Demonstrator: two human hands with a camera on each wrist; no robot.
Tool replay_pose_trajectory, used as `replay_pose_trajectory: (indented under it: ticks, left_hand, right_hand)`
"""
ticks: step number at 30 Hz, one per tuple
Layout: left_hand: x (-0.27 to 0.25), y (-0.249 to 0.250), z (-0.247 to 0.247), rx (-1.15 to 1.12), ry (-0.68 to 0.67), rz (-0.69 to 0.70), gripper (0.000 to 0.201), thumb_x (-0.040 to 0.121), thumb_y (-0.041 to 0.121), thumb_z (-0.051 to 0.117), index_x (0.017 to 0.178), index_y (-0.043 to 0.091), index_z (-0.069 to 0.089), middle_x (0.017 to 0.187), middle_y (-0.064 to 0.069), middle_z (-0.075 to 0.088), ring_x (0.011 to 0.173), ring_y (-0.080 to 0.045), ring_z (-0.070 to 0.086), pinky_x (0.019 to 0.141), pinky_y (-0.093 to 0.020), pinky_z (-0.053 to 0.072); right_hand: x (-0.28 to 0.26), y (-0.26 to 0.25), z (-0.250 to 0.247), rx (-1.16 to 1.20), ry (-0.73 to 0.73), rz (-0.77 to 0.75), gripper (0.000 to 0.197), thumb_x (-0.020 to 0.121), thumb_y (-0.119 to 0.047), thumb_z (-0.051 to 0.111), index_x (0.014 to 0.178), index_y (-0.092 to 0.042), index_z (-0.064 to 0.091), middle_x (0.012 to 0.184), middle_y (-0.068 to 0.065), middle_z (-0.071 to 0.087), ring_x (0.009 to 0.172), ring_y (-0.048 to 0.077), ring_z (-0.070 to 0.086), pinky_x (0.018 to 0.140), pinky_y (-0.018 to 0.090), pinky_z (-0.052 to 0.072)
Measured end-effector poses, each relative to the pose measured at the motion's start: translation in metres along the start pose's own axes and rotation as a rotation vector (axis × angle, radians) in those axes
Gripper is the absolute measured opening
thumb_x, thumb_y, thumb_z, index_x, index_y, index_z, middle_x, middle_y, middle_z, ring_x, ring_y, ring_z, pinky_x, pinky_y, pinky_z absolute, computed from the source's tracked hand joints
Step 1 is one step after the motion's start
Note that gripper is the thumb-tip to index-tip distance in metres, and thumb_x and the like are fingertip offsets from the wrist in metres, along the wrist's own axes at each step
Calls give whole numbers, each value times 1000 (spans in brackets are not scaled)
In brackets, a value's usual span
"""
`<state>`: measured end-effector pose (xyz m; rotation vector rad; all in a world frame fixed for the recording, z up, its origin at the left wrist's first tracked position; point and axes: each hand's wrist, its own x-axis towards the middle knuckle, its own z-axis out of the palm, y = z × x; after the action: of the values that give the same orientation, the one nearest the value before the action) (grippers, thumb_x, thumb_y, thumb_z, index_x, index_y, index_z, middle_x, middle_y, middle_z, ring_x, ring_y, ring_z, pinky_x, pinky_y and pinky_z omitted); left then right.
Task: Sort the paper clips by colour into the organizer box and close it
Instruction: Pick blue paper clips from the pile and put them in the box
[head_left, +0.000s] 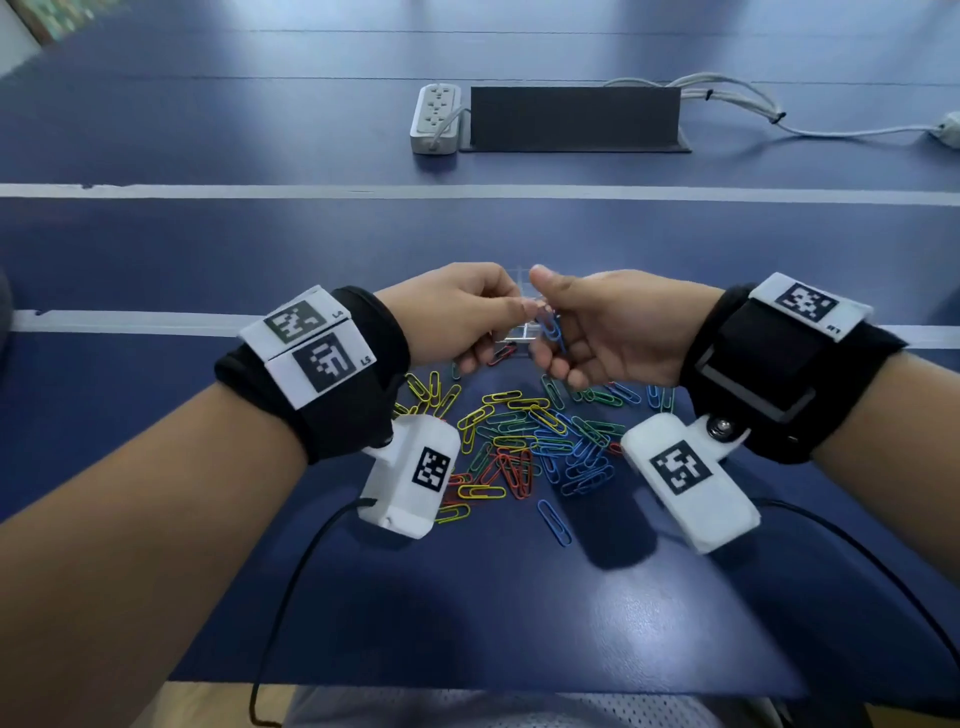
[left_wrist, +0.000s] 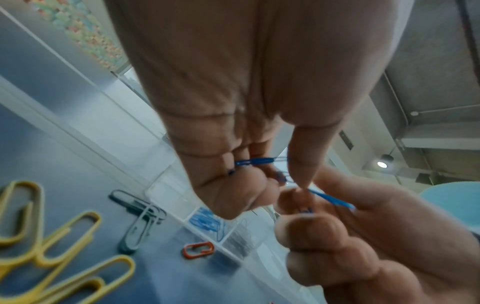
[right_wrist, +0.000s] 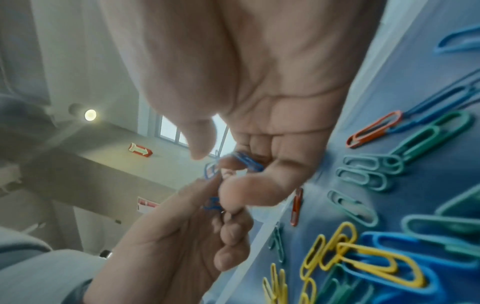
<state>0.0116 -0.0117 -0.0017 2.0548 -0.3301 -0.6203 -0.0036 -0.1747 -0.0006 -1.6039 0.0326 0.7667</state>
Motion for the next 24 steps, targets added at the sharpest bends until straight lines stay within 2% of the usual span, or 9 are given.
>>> replay_pose_trajectory:
  ticks: [4, 6, 8, 11, 13, 15, 17, 20, 24]
  left_hand:
    - [4, 4, -7, -163, 54, 9, 20, 95, 18, 49, 76, 15, 47, 64, -3, 48, 51, -17, 44, 45, -24, 36]
    - [8, 5, -13, -143, 88, 8, 19, 94, 16, 52, 75, 15, 47, 65, -4, 50, 53, -19, 44, 49, -27, 37]
    - [12, 5, -17, -12, 135, 8, 19, 91, 17, 57, 74, 15, 48, 65, -4, 53, 51, -19, 46, 50, -28, 40]
    - [17, 12, -18, 338, 199, 34, 5, 87, 17, 61, 83, 16, 58, 64, 4, 53, 47, -7, 50, 49, -21, 41]
    - [21, 19, -16, 582, 250, 70, 13, 86, 15, 59, 96, 14, 66, 76, 5, 55, 67, -10, 51, 64, -20, 39]
    - [25, 27, -13, 710, 237, 80, 20, 85, 11, 56, 99, 16, 70, 86, 3, 58, 81, -13, 49, 73, -20, 36]
    - [30, 32, -8, 787, 193, 72, 24, 84, 8, 55, 97, 18, 72, 92, -1, 66, 85, -18, 56, 74, -23, 40]
    - [34, 36, -4, 842, 167, 65, 27, 81, 6, 57, 101, 17, 72, 102, -6, 71, 97, -25, 63, 79, -27, 47]
    - [32, 35, -3, 815, 188, 70, 34, 81, 8, 56, 110, 22, 67, 110, -3, 68, 104, -23, 62, 90, -32, 50]
  right_hand:
    - [1, -9, 2, 101, 64, -129, 17, 92, -25, 54, 78, -15, 51, 64, 5, 53, 47, 10, 50, 45, 16, 46]
    - [3, -12, -1, 96, 115, -159, 20, 88, -16, 59, 72, -15, 48, 61, 5, 55, 43, 9, 51, 43, 15, 47]
    - [4, -15, -4, 67, 179, -172, 20, 87, -9, 62, 73, -14, 48, 57, 7, 56, 39, 9, 52, 41, 16, 48]
    - [4, -16, -7, 41, 266, -201, 12, 88, -2, 60, 85, -10, 52, 62, 11, 55, 38, 10, 53, 40, 16, 48]
    - [4, -15, -6, -11, 285, -210, 9, 88, -1, 59, 85, -9, 56, 65, 12, 56, 43, 11, 54, 42, 16, 49]
    - [4, -13, -6, -69, 284, -208, 12, 89, 0, 58, 80, -8, 60, 67, 11, 57, 47, 10, 55, 45, 15, 51]
    - [3, -13, -7, -108, 297, -197, 13, 88, 3, 58, 81, -6, 64, 67, 8, 55, 46, 8, 57, 50, 15, 54]
    - [2, -12, -8, -159, 326, -182, 13, 87, 5, 59, 97, 1, 66, 67, 6, 54, 45, 7, 60, 57, 16, 58]
    - [-1, -12, -11, -223, 350, -154, 19, 84, 4, 63, 102, -1, 65, 68, 11, 59, 56, 19, 63, 65, 24, 60]
